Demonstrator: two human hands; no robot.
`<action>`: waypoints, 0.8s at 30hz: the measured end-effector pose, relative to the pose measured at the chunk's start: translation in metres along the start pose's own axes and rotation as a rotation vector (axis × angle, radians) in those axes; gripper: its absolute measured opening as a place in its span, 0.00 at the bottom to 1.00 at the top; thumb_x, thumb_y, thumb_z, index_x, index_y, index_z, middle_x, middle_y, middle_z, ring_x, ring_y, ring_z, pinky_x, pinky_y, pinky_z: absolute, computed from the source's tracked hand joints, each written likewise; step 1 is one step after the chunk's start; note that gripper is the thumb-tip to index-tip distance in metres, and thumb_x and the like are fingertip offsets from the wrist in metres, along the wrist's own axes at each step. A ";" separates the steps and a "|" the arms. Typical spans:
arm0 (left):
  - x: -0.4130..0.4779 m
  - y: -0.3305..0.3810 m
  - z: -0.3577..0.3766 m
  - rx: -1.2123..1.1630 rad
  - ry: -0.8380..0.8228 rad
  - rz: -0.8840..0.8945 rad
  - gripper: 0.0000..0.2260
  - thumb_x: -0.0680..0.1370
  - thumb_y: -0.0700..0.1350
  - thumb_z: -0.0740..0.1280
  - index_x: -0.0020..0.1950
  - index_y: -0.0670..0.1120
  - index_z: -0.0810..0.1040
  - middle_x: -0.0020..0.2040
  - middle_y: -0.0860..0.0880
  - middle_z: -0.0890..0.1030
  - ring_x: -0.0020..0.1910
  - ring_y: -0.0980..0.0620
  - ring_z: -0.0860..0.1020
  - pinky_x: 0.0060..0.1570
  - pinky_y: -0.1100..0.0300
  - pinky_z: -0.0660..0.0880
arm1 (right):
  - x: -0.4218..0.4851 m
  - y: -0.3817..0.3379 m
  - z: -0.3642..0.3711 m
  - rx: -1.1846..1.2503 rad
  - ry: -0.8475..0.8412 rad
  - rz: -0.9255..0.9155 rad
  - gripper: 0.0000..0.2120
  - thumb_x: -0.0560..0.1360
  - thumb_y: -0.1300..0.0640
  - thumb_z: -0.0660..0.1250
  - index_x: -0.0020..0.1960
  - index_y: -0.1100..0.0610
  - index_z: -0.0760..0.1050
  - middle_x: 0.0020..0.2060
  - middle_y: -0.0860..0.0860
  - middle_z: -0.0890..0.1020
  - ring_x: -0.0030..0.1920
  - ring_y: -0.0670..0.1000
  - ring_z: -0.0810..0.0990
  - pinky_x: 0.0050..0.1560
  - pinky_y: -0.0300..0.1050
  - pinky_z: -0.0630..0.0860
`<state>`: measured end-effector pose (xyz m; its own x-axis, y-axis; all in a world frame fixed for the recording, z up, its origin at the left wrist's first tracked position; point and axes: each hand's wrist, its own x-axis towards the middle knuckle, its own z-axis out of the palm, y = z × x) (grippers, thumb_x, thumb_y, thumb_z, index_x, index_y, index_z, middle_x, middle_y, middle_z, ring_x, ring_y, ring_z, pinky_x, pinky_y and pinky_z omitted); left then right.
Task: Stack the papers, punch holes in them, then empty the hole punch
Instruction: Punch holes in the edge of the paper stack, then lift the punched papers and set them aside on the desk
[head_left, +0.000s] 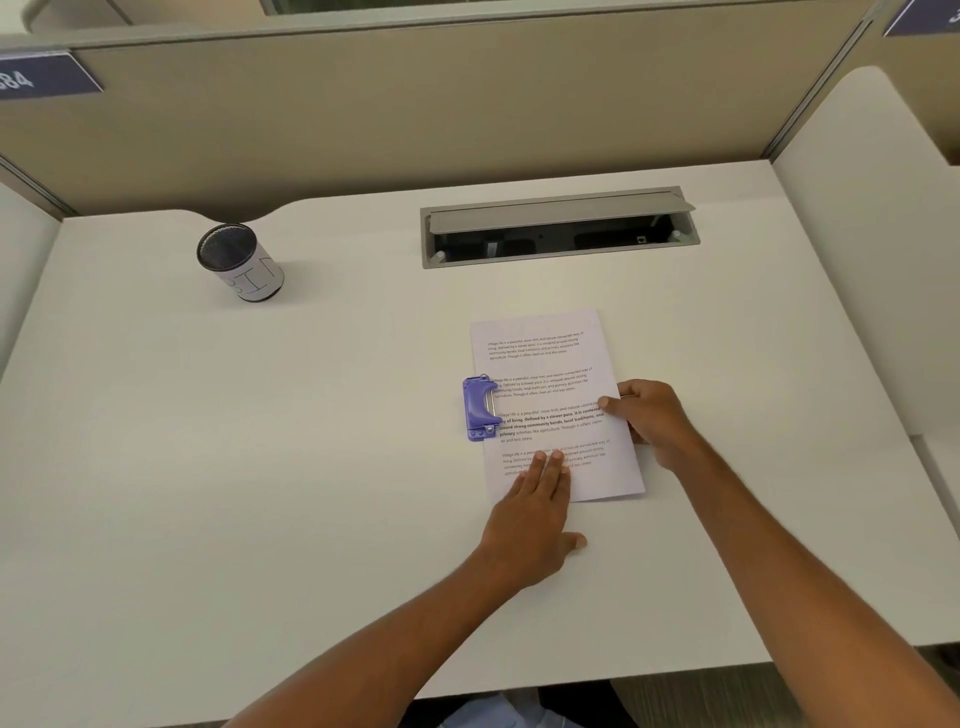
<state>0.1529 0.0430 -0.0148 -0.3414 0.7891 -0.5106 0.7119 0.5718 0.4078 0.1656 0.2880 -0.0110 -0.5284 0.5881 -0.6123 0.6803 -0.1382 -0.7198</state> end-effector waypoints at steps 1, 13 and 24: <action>-0.001 0.000 -0.004 -0.024 -0.003 0.000 0.42 0.88 0.59 0.63 0.90 0.43 0.41 0.91 0.47 0.37 0.90 0.46 0.38 0.88 0.49 0.49 | 0.001 0.000 -0.001 -0.006 -0.005 -0.003 0.03 0.78 0.61 0.78 0.50 0.58 0.84 0.52 0.59 0.91 0.42 0.54 0.88 0.40 0.44 0.82; -0.028 -0.010 -0.026 -0.244 0.244 -0.077 0.25 0.89 0.56 0.62 0.85 0.51 0.69 0.86 0.51 0.69 0.85 0.48 0.68 0.75 0.47 0.75 | -0.010 -0.006 -0.032 0.104 -0.035 -0.079 0.04 0.78 0.61 0.79 0.49 0.55 0.87 0.47 0.53 0.92 0.40 0.47 0.91 0.37 0.42 0.85; -0.004 -0.058 -0.100 -0.995 0.620 -0.447 0.09 0.80 0.44 0.71 0.43 0.41 0.87 0.39 0.45 0.89 0.39 0.47 0.86 0.55 0.42 0.86 | -0.040 -0.013 -0.069 0.230 -0.063 -0.121 0.05 0.78 0.59 0.79 0.47 0.49 0.89 0.49 0.54 0.92 0.42 0.49 0.90 0.40 0.43 0.85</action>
<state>0.0511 0.0292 0.0392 -0.8561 0.3010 -0.4200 -0.2191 0.5247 0.8226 0.2131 0.3216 0.0457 -0.6346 0.5616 -0.5309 0.4805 -0.2514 -0.8402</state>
